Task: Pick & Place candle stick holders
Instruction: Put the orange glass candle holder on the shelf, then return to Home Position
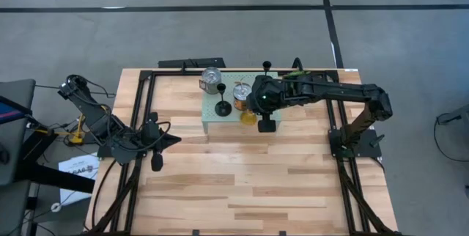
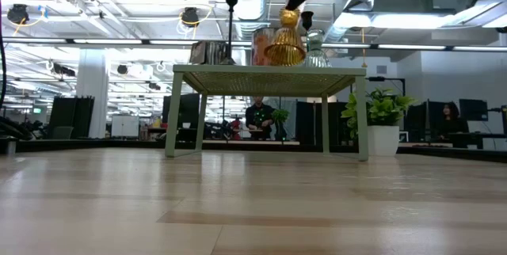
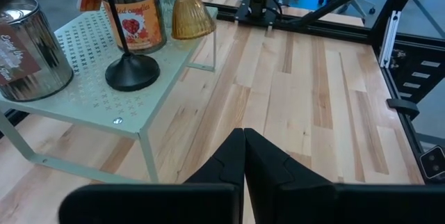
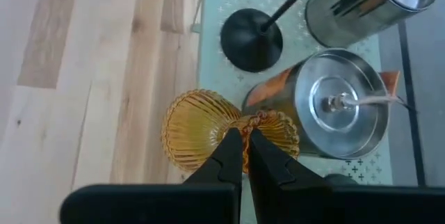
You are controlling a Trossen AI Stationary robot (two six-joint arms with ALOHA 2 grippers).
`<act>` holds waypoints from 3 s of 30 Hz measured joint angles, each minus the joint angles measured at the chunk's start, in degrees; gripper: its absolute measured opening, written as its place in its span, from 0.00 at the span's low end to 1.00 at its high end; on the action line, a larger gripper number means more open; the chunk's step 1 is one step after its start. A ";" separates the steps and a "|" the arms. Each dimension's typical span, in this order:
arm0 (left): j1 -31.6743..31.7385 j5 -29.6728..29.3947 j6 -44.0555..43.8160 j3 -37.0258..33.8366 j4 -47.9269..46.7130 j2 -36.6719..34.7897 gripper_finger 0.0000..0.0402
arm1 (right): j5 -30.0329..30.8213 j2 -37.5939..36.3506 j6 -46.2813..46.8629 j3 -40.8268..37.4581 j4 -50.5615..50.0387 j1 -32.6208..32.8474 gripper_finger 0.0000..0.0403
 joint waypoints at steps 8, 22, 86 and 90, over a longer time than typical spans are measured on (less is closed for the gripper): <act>-0.01 0.00 0.00 0.00 0.41 0.00 0.01 | 0.57 -0.02 -0.90 0.00 0.94 -1.17 0.00; 0.01 0.00 0.00 0.00 0.71 -0.02 0.02 | 2.02 3.17 -3.42 0.11 3.30 -2.25 0.00; -0.01 0.03 0.04 0.00 0.91 -0.02 0.02 | 1.20 3.24 -5.73 5.75 1.33 0.17 0.31; 0.00 0.02 0.04 0.00 0.91 -0.02 0.01 | 1.24 3.11 -4.70 8.86 0.66 2.35 0.30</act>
